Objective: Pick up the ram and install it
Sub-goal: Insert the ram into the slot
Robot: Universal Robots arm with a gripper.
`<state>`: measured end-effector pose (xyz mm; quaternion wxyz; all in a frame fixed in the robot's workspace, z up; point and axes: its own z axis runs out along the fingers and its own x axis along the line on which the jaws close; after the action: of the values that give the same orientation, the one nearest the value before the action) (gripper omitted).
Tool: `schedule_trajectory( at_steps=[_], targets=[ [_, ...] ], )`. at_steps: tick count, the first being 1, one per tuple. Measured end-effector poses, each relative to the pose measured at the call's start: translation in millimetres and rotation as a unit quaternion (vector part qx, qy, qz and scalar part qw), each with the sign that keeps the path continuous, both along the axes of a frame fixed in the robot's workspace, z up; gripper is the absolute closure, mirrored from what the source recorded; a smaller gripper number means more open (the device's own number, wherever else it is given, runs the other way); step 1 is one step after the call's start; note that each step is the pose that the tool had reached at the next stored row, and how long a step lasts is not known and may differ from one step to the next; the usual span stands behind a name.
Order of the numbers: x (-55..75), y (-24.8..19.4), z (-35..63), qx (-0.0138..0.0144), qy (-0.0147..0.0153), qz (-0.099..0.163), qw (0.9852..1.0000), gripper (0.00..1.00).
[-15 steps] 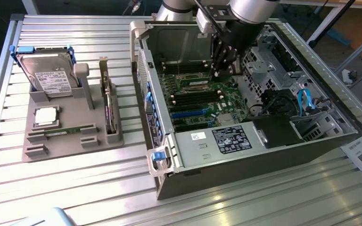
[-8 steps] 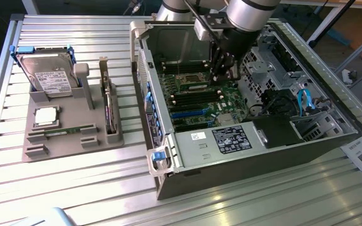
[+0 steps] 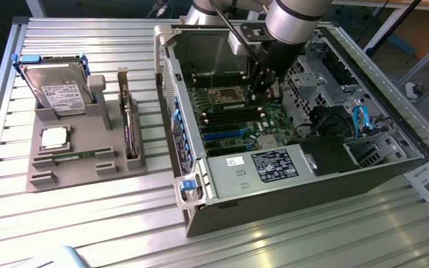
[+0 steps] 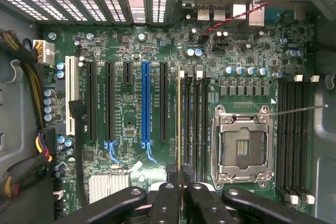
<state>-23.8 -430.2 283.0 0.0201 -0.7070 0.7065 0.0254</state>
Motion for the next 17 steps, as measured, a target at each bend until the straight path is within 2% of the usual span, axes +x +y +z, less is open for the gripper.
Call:
schedule_trajectory(
  at_steps=[5, 9, 12, 15, 17],
  targets=[
    [0.0, 0.0, -7.8, 0.0, -0.0027, 0.0, 1.0, 0.88],
    [0.0, 0.0, -8.5, 0.0, -0.0027, 0.0, 1.0, 0.88],
    [1.4, 0.0, -8.5, 0.0, -0.0011, 0.0, 1.0, 0.88],
    [3.9, 0.0, -8.5, 0.0, 0.003, 0.0, 1.0, 0.88],
    [4.2, 0.0, -8.5, -0.0001, 0.0033, 0.0, 1.0, 0.88]
  ],
)
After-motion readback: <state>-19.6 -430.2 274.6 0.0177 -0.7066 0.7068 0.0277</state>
